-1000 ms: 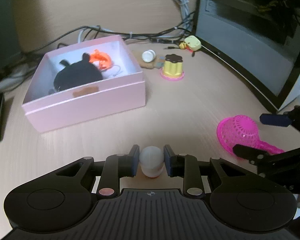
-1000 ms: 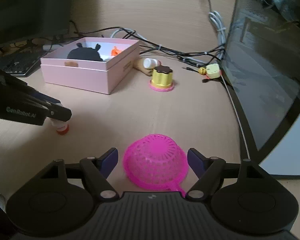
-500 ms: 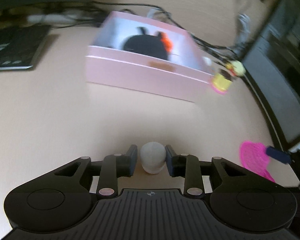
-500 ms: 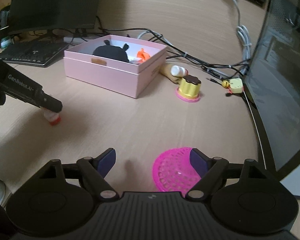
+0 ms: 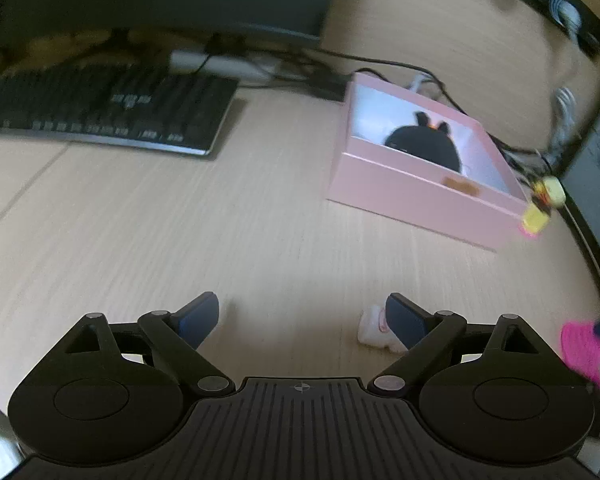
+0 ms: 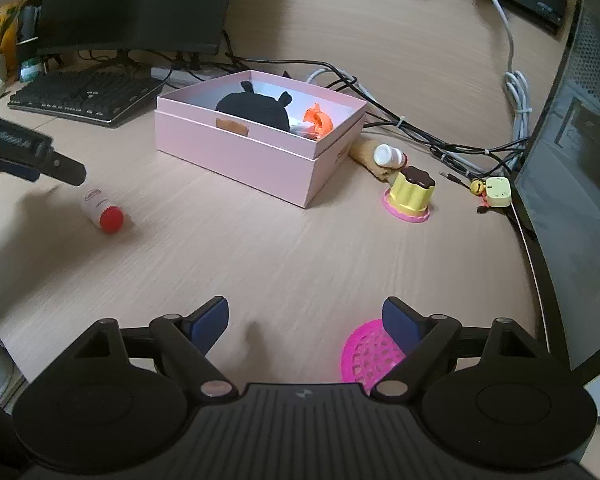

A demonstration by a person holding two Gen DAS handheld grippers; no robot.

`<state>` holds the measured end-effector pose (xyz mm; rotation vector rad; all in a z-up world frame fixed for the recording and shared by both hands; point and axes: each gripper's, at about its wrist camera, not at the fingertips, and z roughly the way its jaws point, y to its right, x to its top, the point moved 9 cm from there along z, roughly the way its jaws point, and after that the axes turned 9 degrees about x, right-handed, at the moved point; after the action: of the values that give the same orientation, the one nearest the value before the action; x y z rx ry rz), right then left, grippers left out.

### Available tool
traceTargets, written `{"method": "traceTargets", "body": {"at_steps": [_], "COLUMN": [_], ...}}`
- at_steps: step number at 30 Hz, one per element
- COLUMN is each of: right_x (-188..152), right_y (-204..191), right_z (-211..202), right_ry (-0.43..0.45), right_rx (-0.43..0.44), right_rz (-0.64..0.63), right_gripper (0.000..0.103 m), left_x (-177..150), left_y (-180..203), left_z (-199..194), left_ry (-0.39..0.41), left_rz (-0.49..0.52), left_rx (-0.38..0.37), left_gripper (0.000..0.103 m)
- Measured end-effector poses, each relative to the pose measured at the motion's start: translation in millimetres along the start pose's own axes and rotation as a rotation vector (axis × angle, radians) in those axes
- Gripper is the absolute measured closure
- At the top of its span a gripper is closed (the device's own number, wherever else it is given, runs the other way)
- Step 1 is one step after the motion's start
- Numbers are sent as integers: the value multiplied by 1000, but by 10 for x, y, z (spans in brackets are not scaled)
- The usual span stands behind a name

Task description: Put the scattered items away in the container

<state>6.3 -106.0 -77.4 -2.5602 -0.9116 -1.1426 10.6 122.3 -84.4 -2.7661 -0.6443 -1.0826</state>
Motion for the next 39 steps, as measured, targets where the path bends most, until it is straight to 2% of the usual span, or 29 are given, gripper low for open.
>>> {"method": "traceTargets", "body": {"at_steps": [4, 7, 9, 17, 19, 21, 28, 34, 39], "right_x": [1, -10, -27, -136, -159, -186, -331, -395, -406], "right_y": [-8, 3, 17, 143, 170, 209, 497, 669, 759], "right_z": [29, 22, 15, -26, -44, -77, -209, -131, -9], "right_ry": [-9, -11, -14, -34, -38, -40, -71, -97, -113], "right_rx": [2, -6, -11, -40, -49, -56, 17, 67, 73], "right_rz": [-9, -14, -13, 23, 29, 35, 118, 169, 180], "right_gripper": [18, 18, 18, 16, 16, 16, 14, 14, 14], "left_x": [-93, -185, -222, -211, -229, -230, -244, -266, -320], "left_y": [362, 612, 706, 713, 728, 755, 809, 863, 873], "left_z": [-111, -84, -28, 182, 186, 178, 101, -28, -63], "left_ry": [49, 80, 79, 28, 21, 20, 4, 0, -19], "left_rz": [202, 336, 373, 342, 351, 361, 386, 385, 381], "left_rx": [-38, -13, 1, 8, -1, -10, -29, -57, -65], "left_gripper": [9, 11, 15, 35, 47, 55, 56, 56, 56]}}
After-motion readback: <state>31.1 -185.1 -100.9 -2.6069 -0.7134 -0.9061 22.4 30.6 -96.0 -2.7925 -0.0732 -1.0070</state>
